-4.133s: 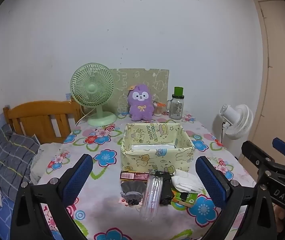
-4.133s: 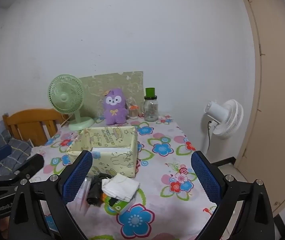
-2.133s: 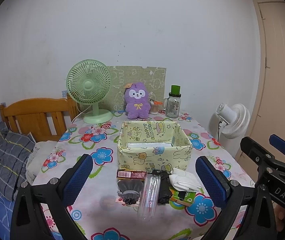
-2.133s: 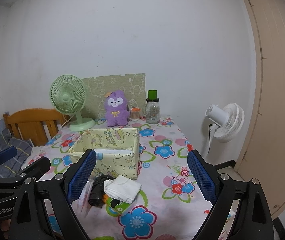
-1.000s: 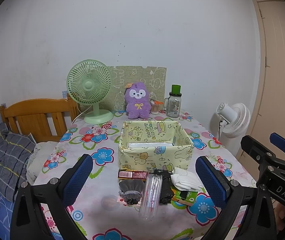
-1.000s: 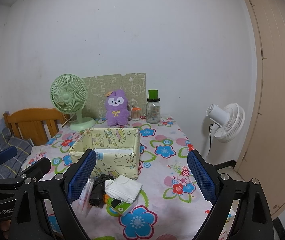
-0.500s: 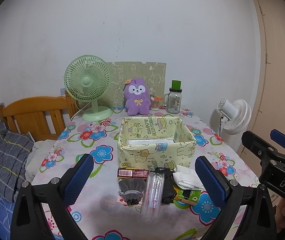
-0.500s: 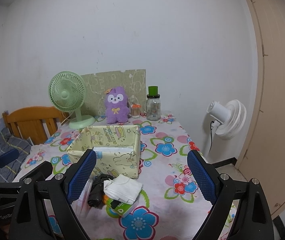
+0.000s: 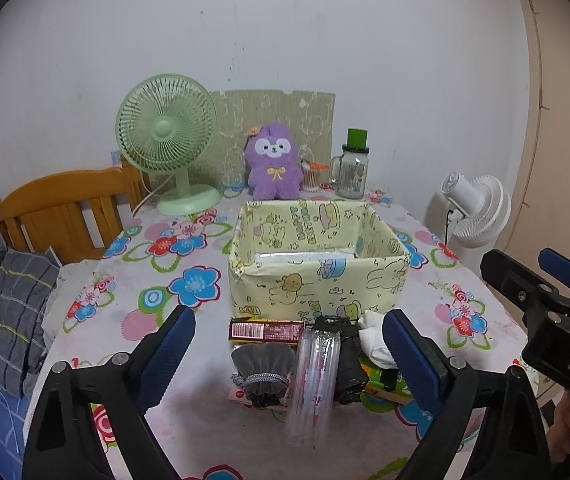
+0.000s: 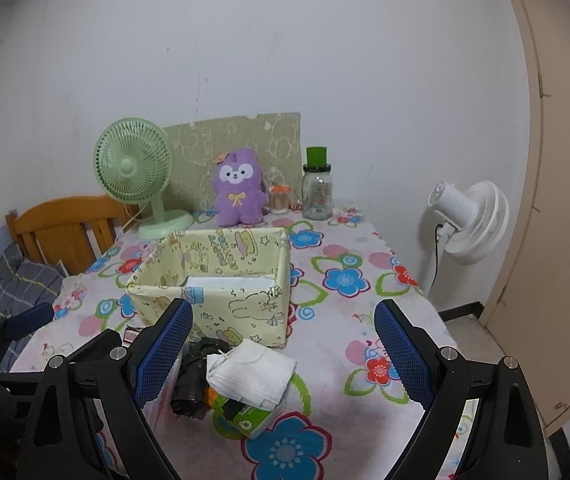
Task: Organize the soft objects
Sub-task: 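Grasp the white tissue pack with the right gripper while the left gripper grasps the clear plastic bag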
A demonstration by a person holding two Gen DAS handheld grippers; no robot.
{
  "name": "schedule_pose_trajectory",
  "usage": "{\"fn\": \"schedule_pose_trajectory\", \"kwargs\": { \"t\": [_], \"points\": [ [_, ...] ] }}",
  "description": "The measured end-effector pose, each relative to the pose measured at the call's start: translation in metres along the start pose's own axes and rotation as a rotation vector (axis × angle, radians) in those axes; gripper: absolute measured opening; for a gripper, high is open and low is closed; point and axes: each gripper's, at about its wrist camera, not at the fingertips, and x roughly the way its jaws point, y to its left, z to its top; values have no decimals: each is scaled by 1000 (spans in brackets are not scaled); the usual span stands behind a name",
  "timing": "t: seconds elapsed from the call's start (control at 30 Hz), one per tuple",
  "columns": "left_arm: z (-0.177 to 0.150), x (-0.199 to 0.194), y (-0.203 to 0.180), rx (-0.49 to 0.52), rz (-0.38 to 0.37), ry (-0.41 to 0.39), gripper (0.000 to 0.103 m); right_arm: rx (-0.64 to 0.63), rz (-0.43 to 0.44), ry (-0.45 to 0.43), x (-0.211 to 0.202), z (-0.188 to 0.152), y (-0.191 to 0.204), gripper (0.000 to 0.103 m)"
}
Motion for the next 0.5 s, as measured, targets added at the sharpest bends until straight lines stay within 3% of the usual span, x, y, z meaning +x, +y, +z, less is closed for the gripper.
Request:
{"fn": "schedule_pose_trajectory", "kwargs": {
  "t": [0.5],
  "points": [
    [-12, 51, 9, -26, -29, 131, 90, -1, 27, 106, 49, -14, 8, 94]
  ]
}}
